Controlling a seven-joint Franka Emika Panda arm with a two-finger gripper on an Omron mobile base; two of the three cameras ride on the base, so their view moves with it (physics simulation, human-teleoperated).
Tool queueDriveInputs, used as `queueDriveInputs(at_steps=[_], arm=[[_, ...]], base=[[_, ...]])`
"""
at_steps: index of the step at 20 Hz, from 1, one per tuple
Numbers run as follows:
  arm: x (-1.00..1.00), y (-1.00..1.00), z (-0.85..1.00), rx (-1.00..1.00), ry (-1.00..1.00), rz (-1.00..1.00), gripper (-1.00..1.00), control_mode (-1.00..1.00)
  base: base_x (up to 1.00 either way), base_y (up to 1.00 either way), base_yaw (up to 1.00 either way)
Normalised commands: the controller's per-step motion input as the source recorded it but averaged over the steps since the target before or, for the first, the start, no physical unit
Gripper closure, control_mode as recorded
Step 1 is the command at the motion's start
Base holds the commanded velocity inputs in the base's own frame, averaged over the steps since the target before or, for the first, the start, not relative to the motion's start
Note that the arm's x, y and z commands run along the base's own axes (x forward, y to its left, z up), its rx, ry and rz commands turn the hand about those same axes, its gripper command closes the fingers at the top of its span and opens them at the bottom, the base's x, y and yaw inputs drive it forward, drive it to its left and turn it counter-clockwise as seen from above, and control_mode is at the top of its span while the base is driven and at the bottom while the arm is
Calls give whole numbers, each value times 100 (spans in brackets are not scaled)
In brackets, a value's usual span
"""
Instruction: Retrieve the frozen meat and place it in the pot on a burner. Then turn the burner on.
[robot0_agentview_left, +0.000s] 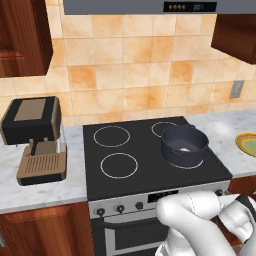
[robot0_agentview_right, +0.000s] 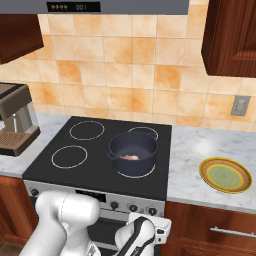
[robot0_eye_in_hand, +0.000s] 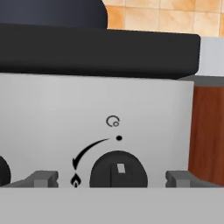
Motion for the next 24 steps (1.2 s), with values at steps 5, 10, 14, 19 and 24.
queueDriveInputs(at_steps=[5, 10, 14, 19, 24], arm=[[0, 0, 0, 0, 0, 0, 100, -100], [3, 0, -3, 0, 0, 0, 100, -100], [0, 0, -4, -3, 1, 0, 100, -100], [0, 0, -4, -13, 0, 0, 100, -100], [0, 0, 0, -22, 0, 4, 100, -100]], base=[[0, 0, 0], [0, 0, 0], [0, 0, 0], [0, 0, 0], [0, 0, 0]])
